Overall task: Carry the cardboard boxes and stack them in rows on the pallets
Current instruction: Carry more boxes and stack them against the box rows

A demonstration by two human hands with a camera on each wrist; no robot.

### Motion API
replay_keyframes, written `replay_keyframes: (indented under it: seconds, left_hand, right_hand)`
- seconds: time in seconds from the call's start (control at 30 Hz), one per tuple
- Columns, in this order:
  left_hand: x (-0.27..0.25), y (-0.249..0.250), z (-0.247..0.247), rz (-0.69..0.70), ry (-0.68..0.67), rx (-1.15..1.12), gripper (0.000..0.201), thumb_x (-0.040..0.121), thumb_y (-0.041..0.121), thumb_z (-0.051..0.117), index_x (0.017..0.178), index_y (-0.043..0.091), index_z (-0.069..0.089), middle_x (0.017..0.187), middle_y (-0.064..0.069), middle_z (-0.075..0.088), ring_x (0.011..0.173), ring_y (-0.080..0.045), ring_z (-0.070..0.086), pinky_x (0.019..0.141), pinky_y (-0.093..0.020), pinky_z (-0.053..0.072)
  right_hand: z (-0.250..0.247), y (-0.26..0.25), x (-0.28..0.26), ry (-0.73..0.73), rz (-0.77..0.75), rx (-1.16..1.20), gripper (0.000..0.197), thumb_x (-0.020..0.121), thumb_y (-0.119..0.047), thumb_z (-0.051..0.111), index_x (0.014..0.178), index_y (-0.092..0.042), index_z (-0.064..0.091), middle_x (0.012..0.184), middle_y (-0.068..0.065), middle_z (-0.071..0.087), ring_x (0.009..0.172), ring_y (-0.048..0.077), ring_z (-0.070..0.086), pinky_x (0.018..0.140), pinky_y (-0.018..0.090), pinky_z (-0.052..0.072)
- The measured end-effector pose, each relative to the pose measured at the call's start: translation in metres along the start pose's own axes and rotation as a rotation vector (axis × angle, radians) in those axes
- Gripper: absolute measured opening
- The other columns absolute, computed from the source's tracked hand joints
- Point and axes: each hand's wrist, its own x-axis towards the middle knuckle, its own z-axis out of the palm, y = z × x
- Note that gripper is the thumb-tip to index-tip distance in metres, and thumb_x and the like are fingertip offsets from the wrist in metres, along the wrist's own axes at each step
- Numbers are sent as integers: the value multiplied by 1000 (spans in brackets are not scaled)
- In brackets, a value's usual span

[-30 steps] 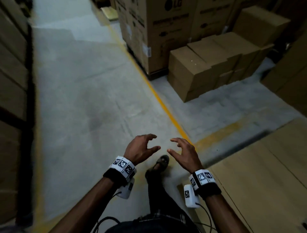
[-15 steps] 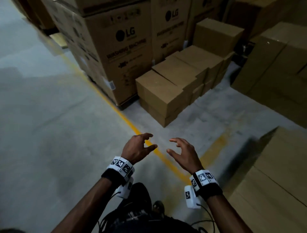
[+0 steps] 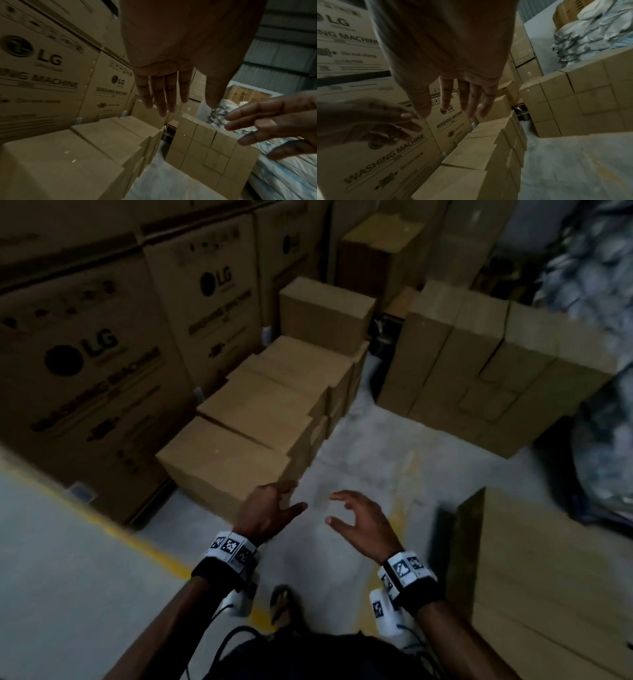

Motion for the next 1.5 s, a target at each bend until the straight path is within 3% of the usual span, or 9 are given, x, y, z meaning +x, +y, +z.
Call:
replay_keyframes:
  seconds: [0.17,0.3,0.6,0.73,0.8,1.03,1.13,1.3,1.5]
  left_hand:
    - [128,9,-36,63,-14,1,74,81,66,58,139,21,60,130,-1,69,112,-24,67,88,-36,55]
    - [213,27,-48,103,-29,-59,61,88,57,71,138,24,61,127,1,70,109,-18,68,87,-31,55]
    - [444,72,-33,139,-97,2,60,87,59,71,139,29,59,128,3,69,110,-18,67,91,-38,56]
    - [557,113,-34,85,-89,-24,76,75,74,62,138,31,59,129,4,69,112,-22,66,92,-42,57]
    - [618,137,-34,68,-65,-79,85,67,80,53,135,31,61,126,4,70,110,-21,67,91,-41,57]
    - [781,177,-31,-64,-67,-156,78,74,67,71,140,26,58,128,-2,69,110,-26,67,91,-44,58]
    - [851,181,-22,-77,-62,-103,72,83,55,77,144,26,53,129,-3,67,111,-27,66,93,-44,56]
    - [973,174,-26,-150,-34,-129,82,81,61,76,150,33,43,129,-2,68,108,-28,68,91,-43,57]
    - [1118,164,-56,-348,-77,-177,98,83,72,67,160,30,23,142,-8,58,124,-31,59,102,-44,52]
  right_hand:
    - [-41,12,100,18,45,-34,47,94,-46,71,137,-32,60,146,-5,53,130,17,55,106,37,47]
    - [-72,29,169,102,79,52,45,91,-44,74,134,-32,62,142,-7,57,120,16,61,102,38,51]
    - [-149,134,359,192,124,107,46,91,-41,76,134,-33,62,140,-9,57,115,11,61,96,30,51]
    - [-205,184,452,174,128,105,46,91,-43,75,134,-32,62,138,-10,58,117,12,60,99,35,52]
    - [-239,207,504,175,91,106,46,91,-41,75,134,-30,63,137,-10,59,117,11,59,100,31,50]
    - [-329,268,664,135,33,41,48,92,-37,76,136,-30,61,136,-8,60,118,12,58,100,33,49]
    - [-361,291,731,113,-13,29,48,92,-34,76,137,-27,62,133,-4,62,119,14,59,102,34,48]
    - [-397,335,855,38,-39,10,44,94,-36,74,135,-26,63,134,-2,64,117,16,61,95,30,48]
    - [-435,361,1006,-96,-86,-26,46,94,-32,73,138,-25,60,137,2,63,123,22,61,101,40,51]
